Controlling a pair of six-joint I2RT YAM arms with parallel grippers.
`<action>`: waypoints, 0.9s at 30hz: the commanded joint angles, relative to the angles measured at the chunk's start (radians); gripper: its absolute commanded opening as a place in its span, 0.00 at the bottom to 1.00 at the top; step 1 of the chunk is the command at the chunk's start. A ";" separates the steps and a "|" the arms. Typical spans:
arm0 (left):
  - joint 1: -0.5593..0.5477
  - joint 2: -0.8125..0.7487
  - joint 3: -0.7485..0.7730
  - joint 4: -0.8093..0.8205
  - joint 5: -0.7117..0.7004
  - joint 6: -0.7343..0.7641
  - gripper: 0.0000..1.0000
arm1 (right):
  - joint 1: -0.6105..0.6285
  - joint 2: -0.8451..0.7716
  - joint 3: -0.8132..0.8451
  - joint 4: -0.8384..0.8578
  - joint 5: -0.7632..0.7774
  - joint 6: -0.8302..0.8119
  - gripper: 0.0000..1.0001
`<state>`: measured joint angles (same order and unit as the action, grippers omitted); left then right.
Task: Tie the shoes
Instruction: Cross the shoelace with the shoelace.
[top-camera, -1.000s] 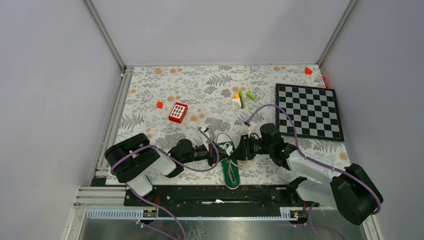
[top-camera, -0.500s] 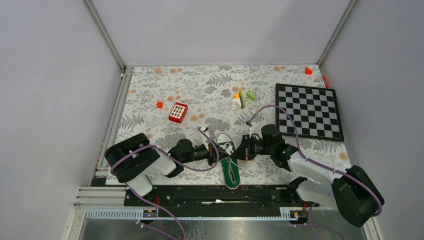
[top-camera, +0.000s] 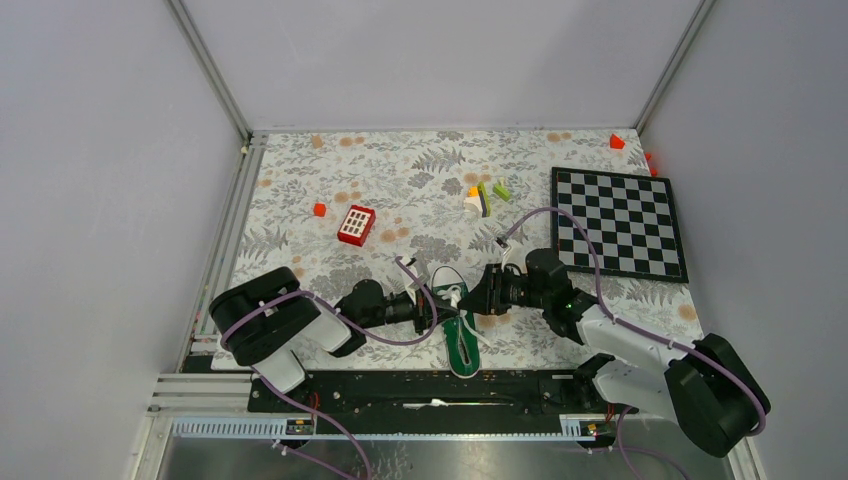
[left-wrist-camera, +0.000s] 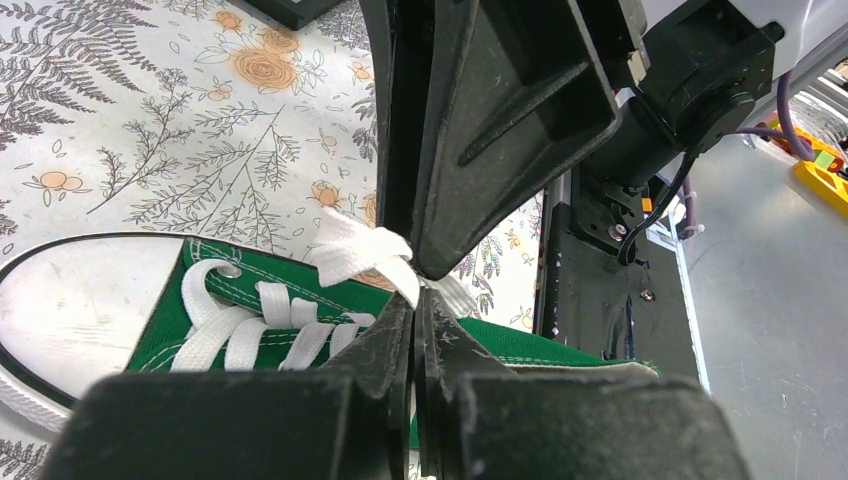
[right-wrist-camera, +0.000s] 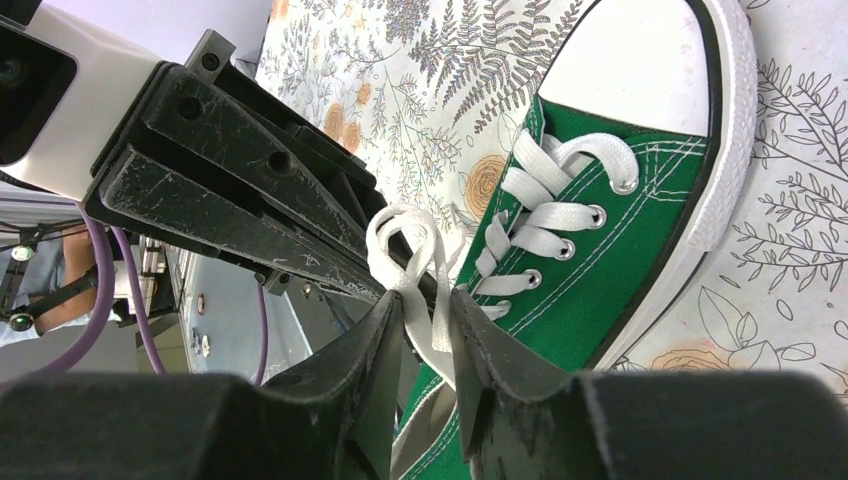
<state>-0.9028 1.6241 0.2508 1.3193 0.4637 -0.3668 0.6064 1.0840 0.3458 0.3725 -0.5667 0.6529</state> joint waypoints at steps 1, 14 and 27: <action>-0.004 -0.011 -0.007 0.081 0.023 0.002 0.00 | -0.007 0.018 0.027 0.051 0.001 -0.004 0.30; -0.004 -0.003 0.006 0.084 0.006 0.011 0.00 | -0.007 0.057 0.005 0.105 -0.038 0.038 0.47; -0.005 -0.001 0.014 0.081 0.003 0.011 0.00 | -0.007 -0.072 0.038 -0.059 0.004 -0.018 0.41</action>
<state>-0.9028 1.6241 0.2497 1.3197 0.4629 -0.3660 0.6003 1.0214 0.3466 0.3553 -0.5732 0.6674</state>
